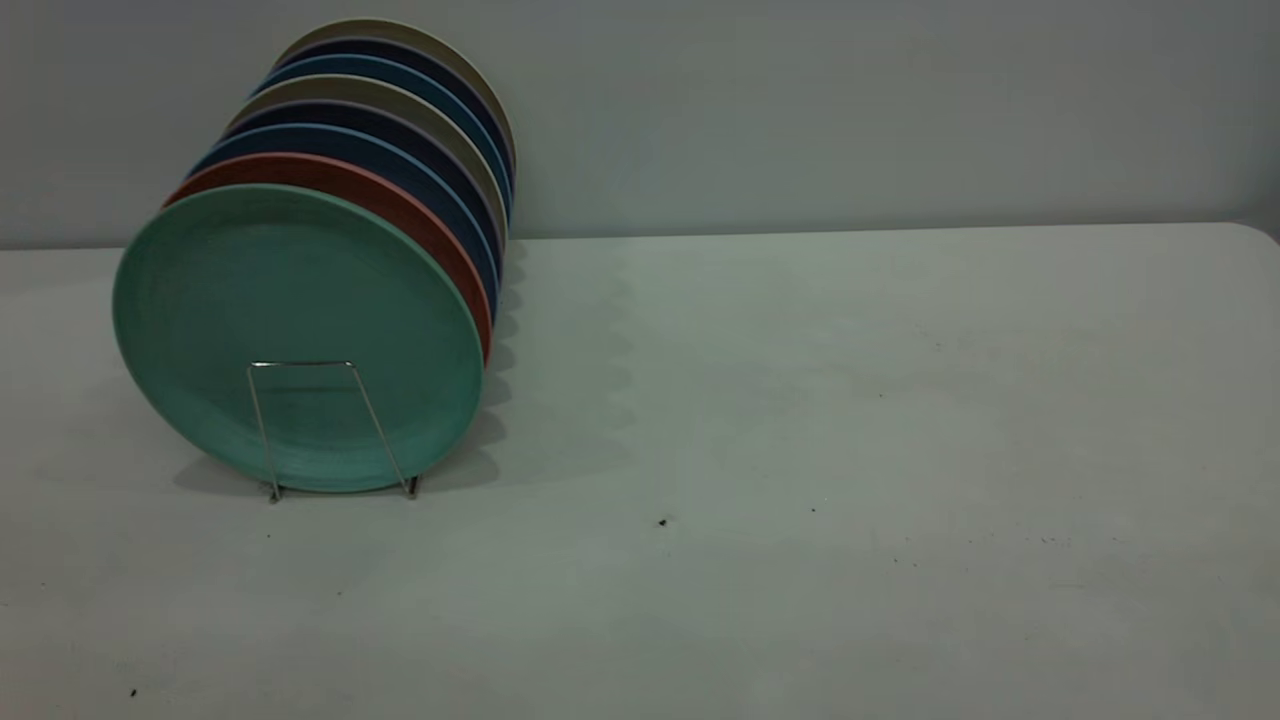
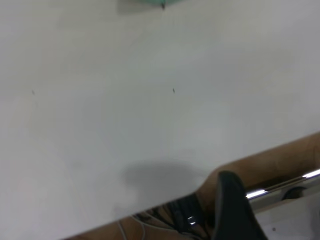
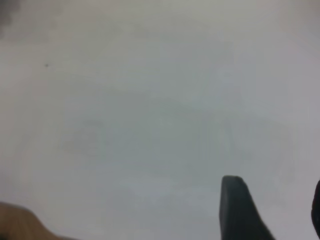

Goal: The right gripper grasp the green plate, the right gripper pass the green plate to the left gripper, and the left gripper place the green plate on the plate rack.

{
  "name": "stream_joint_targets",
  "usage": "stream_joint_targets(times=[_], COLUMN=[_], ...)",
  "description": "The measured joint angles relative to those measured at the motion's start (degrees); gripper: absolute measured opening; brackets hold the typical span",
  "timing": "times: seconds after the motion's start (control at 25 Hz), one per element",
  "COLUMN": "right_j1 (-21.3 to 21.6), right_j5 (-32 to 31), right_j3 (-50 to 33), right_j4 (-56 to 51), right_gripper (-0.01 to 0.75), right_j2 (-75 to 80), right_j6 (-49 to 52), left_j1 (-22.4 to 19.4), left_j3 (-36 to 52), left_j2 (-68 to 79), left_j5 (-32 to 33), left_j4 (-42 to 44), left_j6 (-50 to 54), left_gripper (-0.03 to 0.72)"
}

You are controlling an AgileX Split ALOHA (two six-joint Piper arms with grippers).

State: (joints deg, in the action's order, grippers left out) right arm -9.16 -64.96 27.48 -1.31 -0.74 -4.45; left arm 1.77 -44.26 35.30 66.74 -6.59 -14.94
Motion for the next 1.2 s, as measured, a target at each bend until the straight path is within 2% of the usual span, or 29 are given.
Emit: stream_joint_targets(times=[0.36, 0.6, 1.04, 1.2], right_j1=[-0.59, -0.59, -0.39, 2.09], right_j5=[-0.11, -0.12, -0.17, -0.17], right_j3=[0.0, 0.0, 0.0, 0.0], right_j4=[0.18, -0.04, -0.09, -0.15], right_gripper=[0.371, 0.371, 0.371, 0.371], right_j2=[-0.24, -0.3, -0.3, -0.3], right_j6=[0.47, 0.63, 0.75, 0.75], left_j1=[0.0, 0.0, 0.0, 0.0], left_j3=[15.25, 16.11, 16.32, 16.32], left_j2=[-21.01, -26.31, -27.26, -27.26], left_j5=[-2.62, -2.48, -2.2, -2.2], left_j4=[1.49, 1.49, 1.49, 1.49], left_j6=[4.49, 5.74, 6.89, 6.89], left_gripper=[0.445, 0.445, 0.445, 0.445])
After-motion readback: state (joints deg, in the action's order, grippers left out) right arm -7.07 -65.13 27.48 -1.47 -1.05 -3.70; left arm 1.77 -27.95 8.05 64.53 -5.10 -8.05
